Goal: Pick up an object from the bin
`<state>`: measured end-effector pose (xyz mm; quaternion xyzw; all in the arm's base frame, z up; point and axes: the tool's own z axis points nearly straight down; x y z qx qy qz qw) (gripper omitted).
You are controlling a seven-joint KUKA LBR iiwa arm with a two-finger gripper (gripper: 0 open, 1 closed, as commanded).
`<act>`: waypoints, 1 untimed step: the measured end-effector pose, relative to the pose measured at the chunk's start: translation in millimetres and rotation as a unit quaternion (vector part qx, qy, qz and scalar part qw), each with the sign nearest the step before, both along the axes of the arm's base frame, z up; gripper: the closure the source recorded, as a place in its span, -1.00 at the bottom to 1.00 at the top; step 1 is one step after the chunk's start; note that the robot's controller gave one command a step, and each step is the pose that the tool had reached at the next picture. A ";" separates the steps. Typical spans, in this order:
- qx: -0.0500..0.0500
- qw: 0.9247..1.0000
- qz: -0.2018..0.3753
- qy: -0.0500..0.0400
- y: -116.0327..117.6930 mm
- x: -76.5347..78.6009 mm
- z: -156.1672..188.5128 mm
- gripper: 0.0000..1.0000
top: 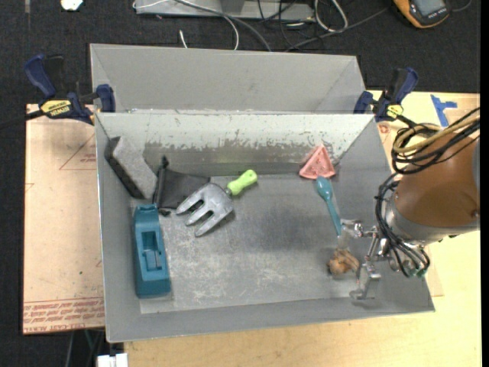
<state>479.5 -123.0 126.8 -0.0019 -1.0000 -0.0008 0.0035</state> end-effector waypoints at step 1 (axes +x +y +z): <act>-0.001 1.000 0.002 -0.003 0.5 1.7 4.2 -1.00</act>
Offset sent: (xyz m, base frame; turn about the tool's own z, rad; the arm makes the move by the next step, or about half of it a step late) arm 0.0070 -0.0159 -0.0311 0.0755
